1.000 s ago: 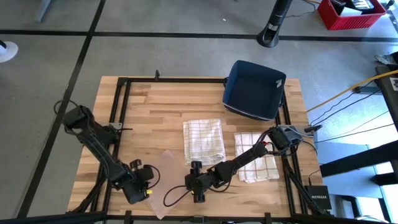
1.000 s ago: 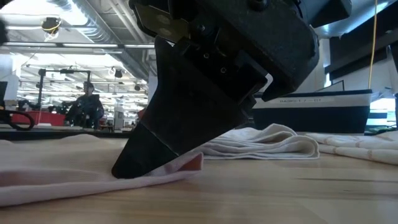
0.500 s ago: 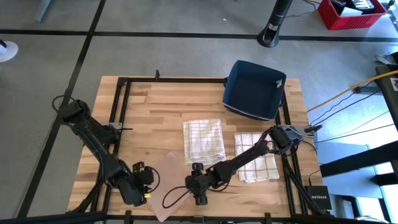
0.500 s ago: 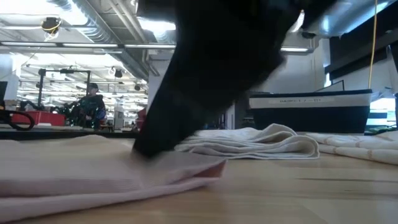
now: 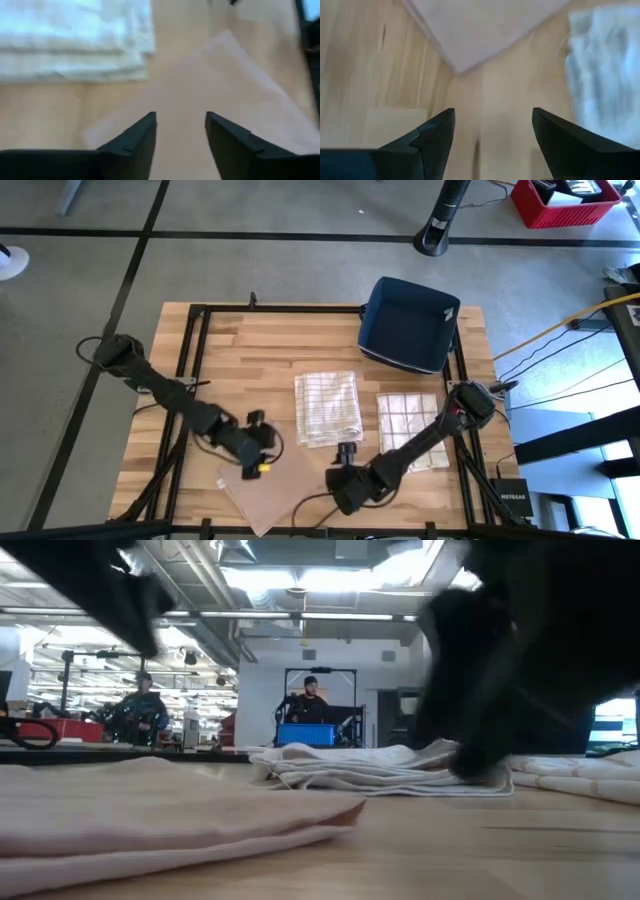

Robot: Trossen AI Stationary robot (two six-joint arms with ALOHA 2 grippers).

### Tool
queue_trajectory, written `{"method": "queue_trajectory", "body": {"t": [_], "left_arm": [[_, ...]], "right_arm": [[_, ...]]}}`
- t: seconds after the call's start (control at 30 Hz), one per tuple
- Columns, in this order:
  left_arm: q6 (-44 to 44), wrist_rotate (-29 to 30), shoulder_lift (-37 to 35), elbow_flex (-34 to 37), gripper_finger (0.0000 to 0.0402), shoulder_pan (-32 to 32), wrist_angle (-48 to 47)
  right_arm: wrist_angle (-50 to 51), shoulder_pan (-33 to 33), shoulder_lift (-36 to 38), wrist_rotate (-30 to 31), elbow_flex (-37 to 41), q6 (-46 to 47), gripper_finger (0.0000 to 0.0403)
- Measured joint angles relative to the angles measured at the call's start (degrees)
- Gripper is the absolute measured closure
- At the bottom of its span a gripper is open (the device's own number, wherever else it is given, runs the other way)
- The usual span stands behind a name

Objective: Fold towel
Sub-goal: Stack the pink towel on the top white with gray-stripe towel

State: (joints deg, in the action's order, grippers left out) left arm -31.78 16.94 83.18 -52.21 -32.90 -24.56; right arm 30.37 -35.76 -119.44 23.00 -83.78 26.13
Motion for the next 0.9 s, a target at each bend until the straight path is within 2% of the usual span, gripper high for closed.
{"method": "queue_trajectory", "body": {"t": [0.17, 0.23, 0.33, 0.53, 0.7, 0.8, 0.9], "left_arm": [[10.31, -3.52, 0.85, 0.00, 0.0187, 9.42, 0.01], [13.67, -6.79, 2.19, 0.00, 0.0177, 12.95, 0.11], [19.01, -13.57, 5.38, 0.00, 0.0176, 17.10, 0.09], [27.76, -22.19, 13.10, 0.03, 0.0191, 20.50, -0.32], [28.77, -29.88, 16.14, -0.21, 0.0211, 22.02, -1.41], [27.04, -31.05, 16.37, -0.26, 0.0246, 22.33, -3.19], [22.63, -31.68, 16.37, -0.23, 0.0297, 22.16, -5.86]], "right_arm": [[-13.30, -0.63, 1.64, 0.18, 9.16, 5.02, 0.0139], [-18.35, -0.56, 1.61, -0.34, 11.67, 5.14, 0.0139], [-20.89, -0.60, 1.60, -2.68, 12.66, 5.15, 0.0139], [-20.92, -0.60, 1.60, -2.97, 12.66, 4.68, 0.0139], [-20.92, -0.22, 1.60, -2.76, 12.66, 2.81, 0.0139], [-20.92, 0.23, 1.60, -2.45, 12.66, 1.59, 0.0139], [-21.15, 1.21, 1.60, -2.53, 12.66, 0.68, 0.0139]]}}
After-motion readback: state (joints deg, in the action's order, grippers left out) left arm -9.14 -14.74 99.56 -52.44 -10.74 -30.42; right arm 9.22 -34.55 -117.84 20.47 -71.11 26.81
